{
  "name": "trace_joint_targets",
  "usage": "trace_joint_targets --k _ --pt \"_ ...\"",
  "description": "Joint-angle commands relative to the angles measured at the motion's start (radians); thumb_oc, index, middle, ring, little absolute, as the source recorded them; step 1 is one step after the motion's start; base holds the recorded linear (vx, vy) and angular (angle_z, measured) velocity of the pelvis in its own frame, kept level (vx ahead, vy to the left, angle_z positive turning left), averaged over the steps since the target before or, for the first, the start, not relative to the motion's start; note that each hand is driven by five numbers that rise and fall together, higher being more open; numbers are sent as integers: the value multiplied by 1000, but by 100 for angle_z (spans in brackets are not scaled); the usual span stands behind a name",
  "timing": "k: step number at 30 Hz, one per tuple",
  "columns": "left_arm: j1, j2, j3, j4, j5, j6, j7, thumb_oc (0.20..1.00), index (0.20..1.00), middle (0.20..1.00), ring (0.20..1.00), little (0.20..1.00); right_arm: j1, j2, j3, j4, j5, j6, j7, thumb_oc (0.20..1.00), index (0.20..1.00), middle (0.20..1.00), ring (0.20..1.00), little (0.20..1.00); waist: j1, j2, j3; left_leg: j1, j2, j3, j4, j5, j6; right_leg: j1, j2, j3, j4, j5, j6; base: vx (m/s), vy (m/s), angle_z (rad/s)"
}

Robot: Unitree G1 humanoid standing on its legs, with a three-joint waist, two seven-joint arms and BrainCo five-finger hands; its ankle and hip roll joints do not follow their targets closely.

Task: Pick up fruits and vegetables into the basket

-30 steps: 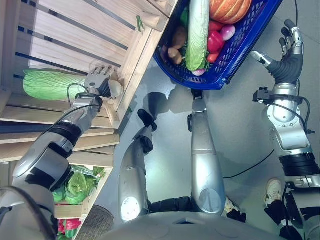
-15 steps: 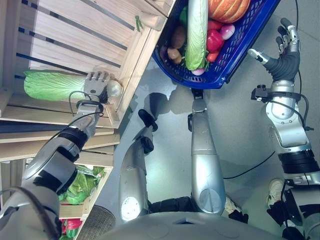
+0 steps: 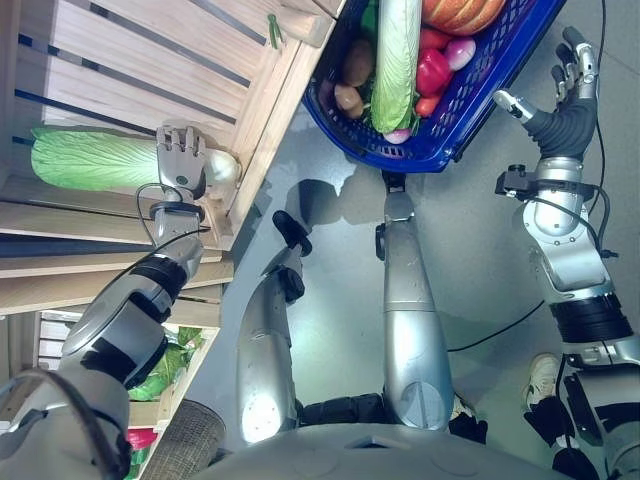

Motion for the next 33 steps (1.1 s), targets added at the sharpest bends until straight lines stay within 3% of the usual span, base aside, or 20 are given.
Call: trace_joint_targets --k 1,6,7,8,14,20,24,33 --pt "-6 72 73 219 19 143 -102 1000 1000 1000 1000 1000 20 -17 15 -28 1 -68 -22 1000 1000 1000 1000 1000 -56 31 -38 -124 16 -62 89 51 -15 15 22 -3 -2 -6 7 0 0 0" --pt "-7 73 80 249 18 143 -117 1000 1000 1000 1000 1000 15 -10 18 -25 9 -74 -21 1000 1000 1000 1000 1000 -57 30 -38 -135 16 -65 95 50 -16 4 27 1 3 -7 4 -3 1 -4" --pt "-7 73 78 251 2 135 -106 514 514 514 514 514 15 -9 19 -25 10 -76 -21 1000 1000 1000 1000 1000 -58 31 -38 -137 17 -64 96 50 -16 2 27 3 4 -7 3 -6 5 -5" --pt "-7 76 80 252 9 127 -104 200 200 200 200 200 16 -10 19 -23 11 -79 -21 1000 1000 1000 1000 1000 -57 31 -38 -139 17 -64 98 49 -16 0 27 3 5 -7 3 0 0 0" --pt "14 87 77 236 -9 99 -112 200 200 200 200 200 29 -14 4 -34 17 -87 -16 1000 1000 1000 1000 1000 -55 39 -38 -132 11 -67 91 49 -16 8 25 2 0 -9 3 -2 3 1" --pt "57 86 93 198 -110 68 -32 200 200 200 200 200 52 -9 -9 -58 -1 -106 -18 1000 1000 1000 1000 1000 -50 37 -38 -106 7 -73 82 49 -15 40 22 -5 -8 -13 2 -6 7 -2" --pt "68 96 126 134 -194 -28 69 200 200 200 200 200 76 -4 -25 -89 -18 -105 -17 1000 1000 1000 1000 1000 -45 27 -38 -64 7 -78 74 49 -15 93 14 -20 -15 -16 4 -2 1 1" --pt "25 152 218 -121 -291 -185 122 200 200 200 200 200 90 2 -51 -151 -69 -55 -1 1000 1000 1000 1000 1000 -26 -1 -38 44 10 -88 56 40 -9 224 5 -61 -37 -24 9 -7 -7 4"
